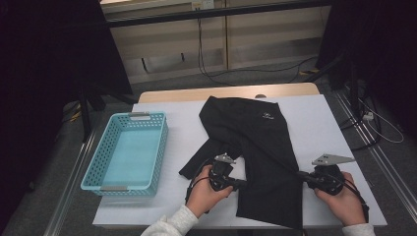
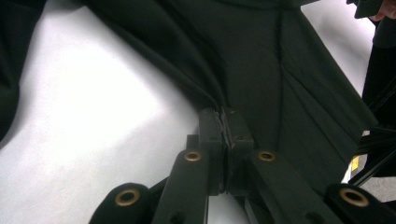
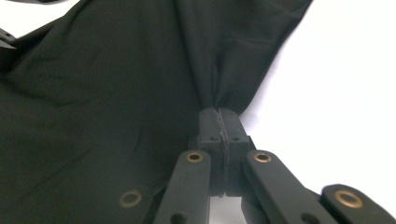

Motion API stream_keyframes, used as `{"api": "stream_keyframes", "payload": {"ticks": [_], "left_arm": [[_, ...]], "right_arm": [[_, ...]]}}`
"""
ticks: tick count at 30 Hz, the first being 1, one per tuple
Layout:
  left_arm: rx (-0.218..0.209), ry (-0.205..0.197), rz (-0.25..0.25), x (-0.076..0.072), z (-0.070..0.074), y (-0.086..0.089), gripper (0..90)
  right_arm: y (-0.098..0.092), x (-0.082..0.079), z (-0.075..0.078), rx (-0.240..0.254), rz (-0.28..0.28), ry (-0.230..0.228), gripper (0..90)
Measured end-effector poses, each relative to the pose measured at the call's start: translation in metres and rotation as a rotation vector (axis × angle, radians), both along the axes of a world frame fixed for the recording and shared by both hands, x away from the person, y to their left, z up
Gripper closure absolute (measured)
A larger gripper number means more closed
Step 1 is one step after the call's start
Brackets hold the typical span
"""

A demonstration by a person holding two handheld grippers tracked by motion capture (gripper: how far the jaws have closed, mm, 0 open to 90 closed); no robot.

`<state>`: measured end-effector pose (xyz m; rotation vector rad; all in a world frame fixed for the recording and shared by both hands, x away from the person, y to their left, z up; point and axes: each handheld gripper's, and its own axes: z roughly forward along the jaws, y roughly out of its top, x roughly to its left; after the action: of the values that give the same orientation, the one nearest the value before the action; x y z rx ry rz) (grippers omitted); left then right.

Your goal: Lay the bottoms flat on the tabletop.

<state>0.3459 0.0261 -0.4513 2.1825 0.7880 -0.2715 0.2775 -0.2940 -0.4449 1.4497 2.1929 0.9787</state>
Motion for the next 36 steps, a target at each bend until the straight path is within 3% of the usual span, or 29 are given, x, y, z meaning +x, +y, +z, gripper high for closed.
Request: {"api": "stream_keyframes", "payload": {"ticks": [6,8,9,10,12,14,16,21,29,31,33,36], "left_arm": [[-0.014,-0.017,0.039,0.007,0.005,0.013,78.0],[-0.023,-0.048,0.046,0.010,0.008,0.018,68.4],[-0.024,-0.067,0.055,0.011,0.010,0.021,63.2],[-0.027,-0.080,0.064,0.013,0.013,0.025,59.4],[-0.027,-0.109,0.090,0.016,0.018,0.032,51.2],[-0.020,-0.132,0.102,0.019,0.022,0.039,45.0],[-0.002,-0.159,0.123,0.022,0.024,0.046,38.7],[0.016,-0.171,0.167,0.028,0.023,0.059,31.4],[0.053,-0.185,0.213,0.039,0.020,0.073,26.3],[0.050,-0.189,0.224,0.040,0.020,0.076,26.1],[0.055,-0.193,0.235,0.041,0.021,0.078,26.1],[0.046,-0.194,0.238,0.041,0.024,0.079,25.9]], "right_arm": [[-0.009,0.001,-0.002,-0.020,-0.026,0.013,90.0],[-0.010,0.002,-0.001,0.003,-0.002,0.026,89.2],[-0.009,0.002,-0.002,0.009,0.029,0.043,86.4],[-0.007,0.002,-0.002,-0.001,0.038,0.030,80.7],[-0.004,0.005,0.001,-0.020,0.026,-0.004,66.8],[-0.003,0.012,0.005,-0.011,0.015,-0.030,62.7],[-0.004,0.021,0.008,-0.005,-0.011,-0.058,57.9],[-0.010,0.056,0.005,0.026,-0.085,-0.091,53.2],[-0.017,0.114,-0.003,0.050,-0.149,-0.065,48.8],[-0.018,0.125,-0.006,0.057,-0.176,-0.062,51.5],[-0.017,0.135,-0.009,0.038,-0.179,-0.056,51.2],[-0.014,0.146,-0.013,0.073,-0.167,-0.035,53.7]]}}
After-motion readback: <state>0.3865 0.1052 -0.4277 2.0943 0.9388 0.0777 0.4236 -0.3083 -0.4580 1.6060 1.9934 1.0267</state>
